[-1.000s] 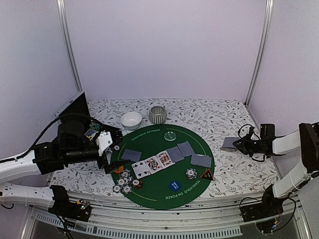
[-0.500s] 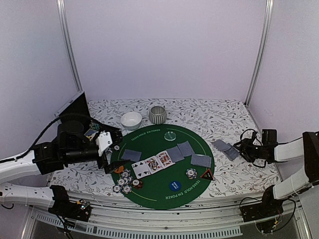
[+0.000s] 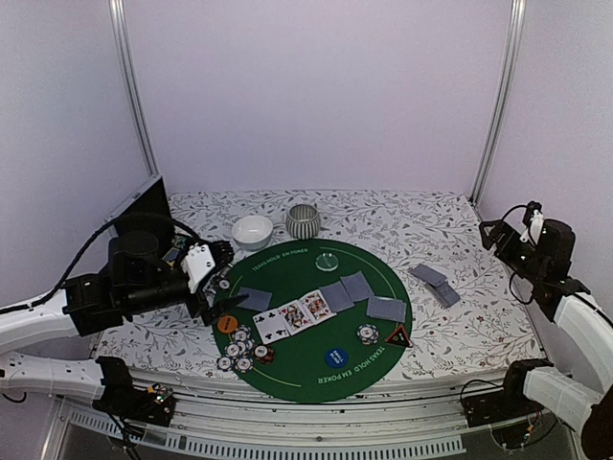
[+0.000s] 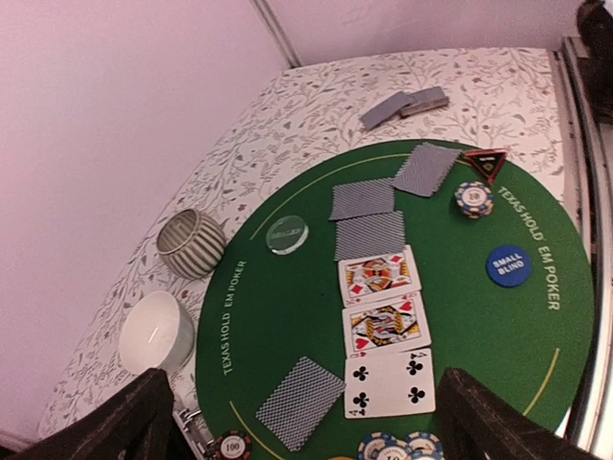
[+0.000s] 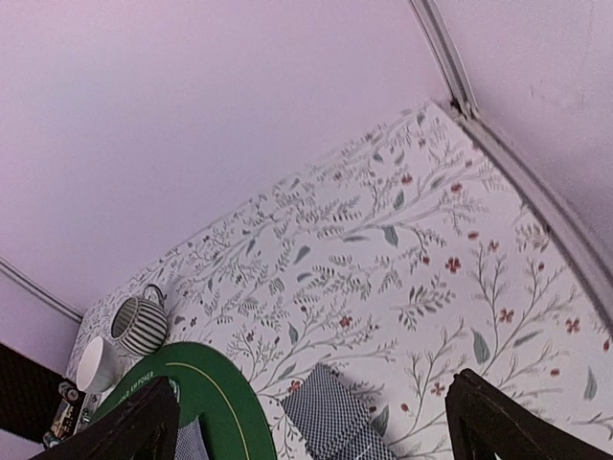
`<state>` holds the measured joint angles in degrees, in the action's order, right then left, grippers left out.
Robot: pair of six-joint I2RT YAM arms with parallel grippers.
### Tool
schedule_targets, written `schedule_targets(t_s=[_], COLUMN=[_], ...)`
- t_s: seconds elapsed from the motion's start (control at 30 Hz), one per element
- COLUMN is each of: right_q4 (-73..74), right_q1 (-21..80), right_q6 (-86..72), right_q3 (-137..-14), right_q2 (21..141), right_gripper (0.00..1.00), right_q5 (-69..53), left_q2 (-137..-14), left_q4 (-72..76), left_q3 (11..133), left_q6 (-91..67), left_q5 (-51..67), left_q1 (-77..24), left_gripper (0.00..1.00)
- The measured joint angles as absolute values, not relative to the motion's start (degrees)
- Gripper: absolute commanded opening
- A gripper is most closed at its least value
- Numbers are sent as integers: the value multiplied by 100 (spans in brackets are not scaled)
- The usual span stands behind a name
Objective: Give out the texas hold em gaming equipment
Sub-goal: Reset both arms
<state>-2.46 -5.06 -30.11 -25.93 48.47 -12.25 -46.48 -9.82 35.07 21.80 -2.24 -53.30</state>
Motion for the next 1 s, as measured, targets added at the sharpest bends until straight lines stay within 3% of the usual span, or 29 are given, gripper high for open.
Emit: schedule_targets(t_s=[0.17,0.43,0.57,0.77,1.0], right_q4=[-687,-2453,-3428,-4987,-7175], right_q1=[-506,-506,-506,-506,-534], right_q6=[-2143,-1485,-1273,-952,-635], right_q3=[-2615,-1378,-884,-176,-78], right_q2=[3846,3424,3898,5118,7384], right_gripper=[99,99,99,99,99], right_q5=[-998,-690,-561,-368,-449], left_q2=[-4744,-4862,-4895,-5631,-6851], left_q4=[-508,283,1039,2895,4689], left_q3=[3509,3551,3347,2394,1584], left_q6=[1811,215,-582,-856,-440], left_q5=[-1033,-1422,-1776,-2161,-2154], left_q1=[-4624,-1911,-923,-493,-193], left_gripper=[98,98,98,98,98])
